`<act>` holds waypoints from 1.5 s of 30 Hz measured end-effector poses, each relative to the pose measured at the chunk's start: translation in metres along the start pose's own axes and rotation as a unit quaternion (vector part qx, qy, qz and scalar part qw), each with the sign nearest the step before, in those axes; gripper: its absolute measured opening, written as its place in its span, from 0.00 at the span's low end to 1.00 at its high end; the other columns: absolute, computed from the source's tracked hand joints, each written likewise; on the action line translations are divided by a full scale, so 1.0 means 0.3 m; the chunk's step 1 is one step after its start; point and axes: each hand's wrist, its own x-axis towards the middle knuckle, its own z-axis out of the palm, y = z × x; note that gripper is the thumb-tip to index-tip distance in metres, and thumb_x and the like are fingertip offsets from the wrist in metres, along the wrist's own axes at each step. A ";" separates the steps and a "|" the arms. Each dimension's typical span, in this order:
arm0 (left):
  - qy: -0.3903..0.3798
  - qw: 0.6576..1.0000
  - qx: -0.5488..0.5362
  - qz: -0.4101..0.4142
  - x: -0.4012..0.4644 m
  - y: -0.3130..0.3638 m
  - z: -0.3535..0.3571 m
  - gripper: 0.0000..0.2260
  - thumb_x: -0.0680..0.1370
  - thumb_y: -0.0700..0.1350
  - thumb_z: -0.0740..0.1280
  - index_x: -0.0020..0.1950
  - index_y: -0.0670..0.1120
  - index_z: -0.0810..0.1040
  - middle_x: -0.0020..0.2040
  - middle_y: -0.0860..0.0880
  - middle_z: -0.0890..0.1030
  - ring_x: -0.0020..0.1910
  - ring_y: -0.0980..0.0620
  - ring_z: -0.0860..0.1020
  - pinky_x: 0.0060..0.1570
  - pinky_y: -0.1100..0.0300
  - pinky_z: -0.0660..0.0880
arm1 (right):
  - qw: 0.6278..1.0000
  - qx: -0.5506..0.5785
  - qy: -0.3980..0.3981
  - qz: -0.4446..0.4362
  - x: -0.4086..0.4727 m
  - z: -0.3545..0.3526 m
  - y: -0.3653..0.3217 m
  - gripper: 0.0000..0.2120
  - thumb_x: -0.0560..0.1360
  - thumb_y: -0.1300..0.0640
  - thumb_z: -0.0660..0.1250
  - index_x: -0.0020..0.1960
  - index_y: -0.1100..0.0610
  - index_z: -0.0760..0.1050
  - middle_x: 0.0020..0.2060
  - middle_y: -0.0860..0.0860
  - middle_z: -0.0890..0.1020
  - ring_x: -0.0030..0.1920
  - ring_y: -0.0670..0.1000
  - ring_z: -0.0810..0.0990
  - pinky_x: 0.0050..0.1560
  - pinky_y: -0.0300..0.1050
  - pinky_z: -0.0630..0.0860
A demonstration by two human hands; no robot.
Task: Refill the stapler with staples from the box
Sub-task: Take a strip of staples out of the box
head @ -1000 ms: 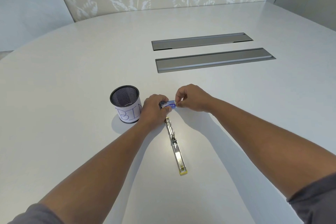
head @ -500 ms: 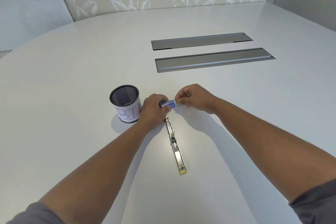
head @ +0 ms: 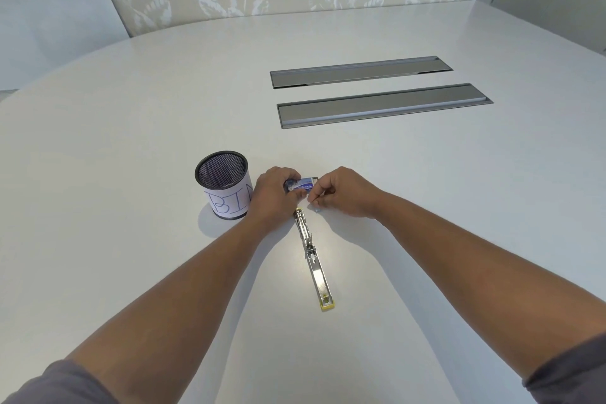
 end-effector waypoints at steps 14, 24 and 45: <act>-0.003 1.000 0.001 -0.002 -0.006 0.009 -0.004 0.11 0.74 0.43 0.75 0.56 0.48 0.82 0.50 0.52 0.75 0.54 0.47 0.76 0.55 0.52 0.74 | 0.975 0.155 0.154 0.025 -0.015 0.009 0.048 0.10 0.74 0.65 0.73 0.50 0.51 0.80 0.31 0.42 0.78 0.26 0.40 0.73 0.28 0.35 0.71; 0.000 1.000 -0.002 -0.002 -0.007 0.009 -0.004 0.12 0.74 0.43 0.75 0.56 0.47 0.81 0.50 0.52 0.75 0.53 0.47 0.76 0.53 0.53 0.74 | 0.988 0.027 0.144 0.041 0.040 0.023 0.036 0.13 0.73 0.65 0.72 0.56 0.53 0.82 0.35 0.39 0.77 0.30 0.31 0.75 0.29 0.24 0.67; -0.005 1.000 -0.005 -0.002 -0.008 0.012 -0.009 0.12 0.74 0.42 0.75 0.57 0.47 0.82 0.50 0.52 0.76 0.54 0.47 0.76 0.55 0.54 0.74 | 0.990 0.029 0.134 -0.017 0.043 0.029 0.066 0.06 0.71 0.65 0.74 0.42 0.54 0.85 0.45 0.50 0.88 0.47 0.50 0.84 0.53 0.45 0.78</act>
